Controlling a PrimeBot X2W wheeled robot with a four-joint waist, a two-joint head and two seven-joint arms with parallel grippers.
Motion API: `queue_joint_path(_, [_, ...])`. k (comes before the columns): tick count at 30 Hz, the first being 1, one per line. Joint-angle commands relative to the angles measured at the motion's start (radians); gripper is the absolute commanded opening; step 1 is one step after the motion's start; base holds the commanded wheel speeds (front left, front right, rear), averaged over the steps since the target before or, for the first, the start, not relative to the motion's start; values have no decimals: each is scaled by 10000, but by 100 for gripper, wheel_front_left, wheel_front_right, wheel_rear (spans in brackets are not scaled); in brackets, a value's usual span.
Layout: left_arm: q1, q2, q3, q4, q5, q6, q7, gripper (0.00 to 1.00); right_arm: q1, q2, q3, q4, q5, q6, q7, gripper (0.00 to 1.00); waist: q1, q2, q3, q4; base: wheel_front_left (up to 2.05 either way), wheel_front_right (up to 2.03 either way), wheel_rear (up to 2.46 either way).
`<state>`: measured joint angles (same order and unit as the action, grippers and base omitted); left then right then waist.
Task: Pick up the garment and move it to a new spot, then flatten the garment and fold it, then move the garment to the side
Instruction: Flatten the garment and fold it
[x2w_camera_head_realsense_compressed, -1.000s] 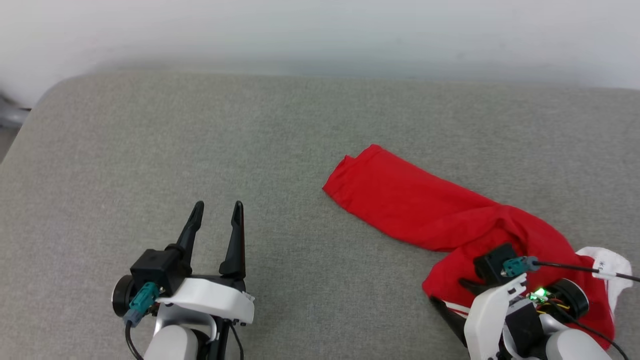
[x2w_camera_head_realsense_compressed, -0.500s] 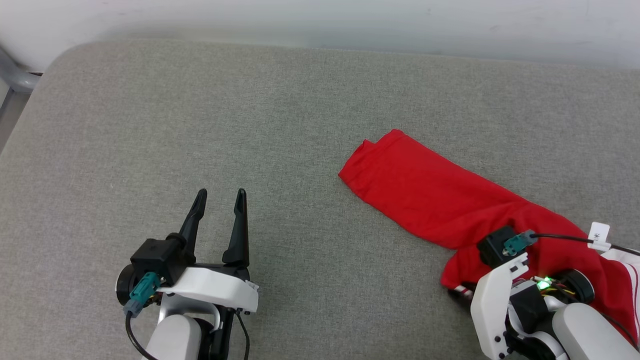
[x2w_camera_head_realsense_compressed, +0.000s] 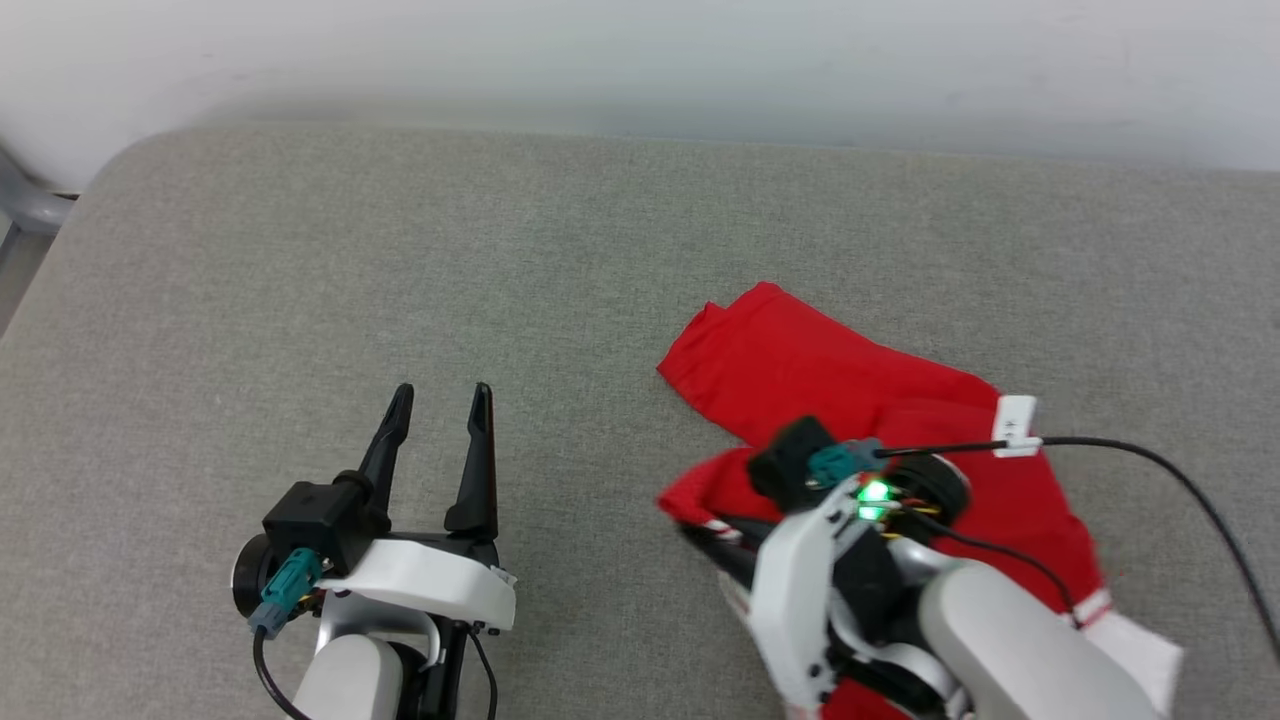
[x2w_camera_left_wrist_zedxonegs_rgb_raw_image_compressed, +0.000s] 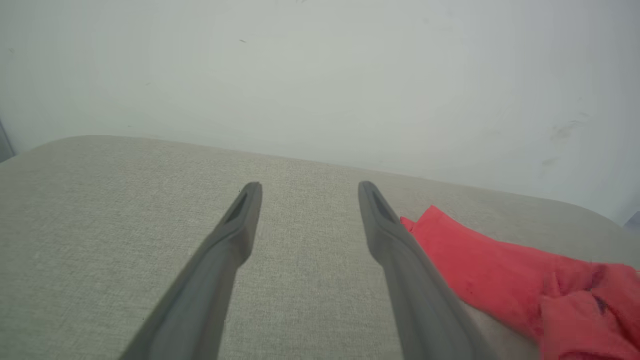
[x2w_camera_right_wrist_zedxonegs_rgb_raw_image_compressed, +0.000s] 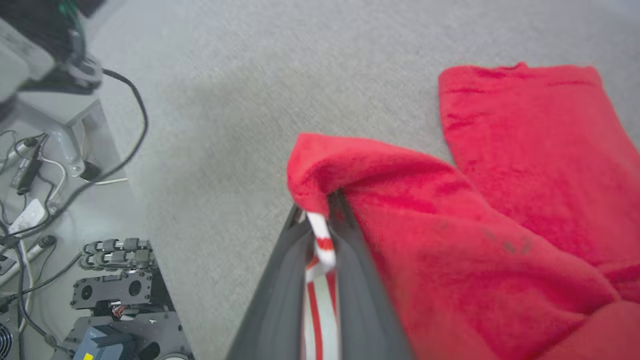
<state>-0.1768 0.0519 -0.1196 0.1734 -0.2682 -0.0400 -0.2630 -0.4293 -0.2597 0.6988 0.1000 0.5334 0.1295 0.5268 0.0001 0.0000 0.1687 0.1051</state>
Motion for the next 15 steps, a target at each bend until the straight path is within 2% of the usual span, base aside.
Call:
queue_joint_path(1, [59,-16,-3,18,35,-11,-25,100,-273,171,220,-153,107,21,-250,0,-1,0,-40,-39,0,0,0])
queue_joint_path(6, [38,-20,-56,27,52,-30,-25,100,-682,553,655,-556,312,20,-1352,0,-1,0,-40,-102,0,0,0])
queue_joint_path(15, [-18,-19,-244,42,-68,-11,-25,100,957,251,-670,929,904,9,-1850,0,-1,0,99,-141,0,0,0])
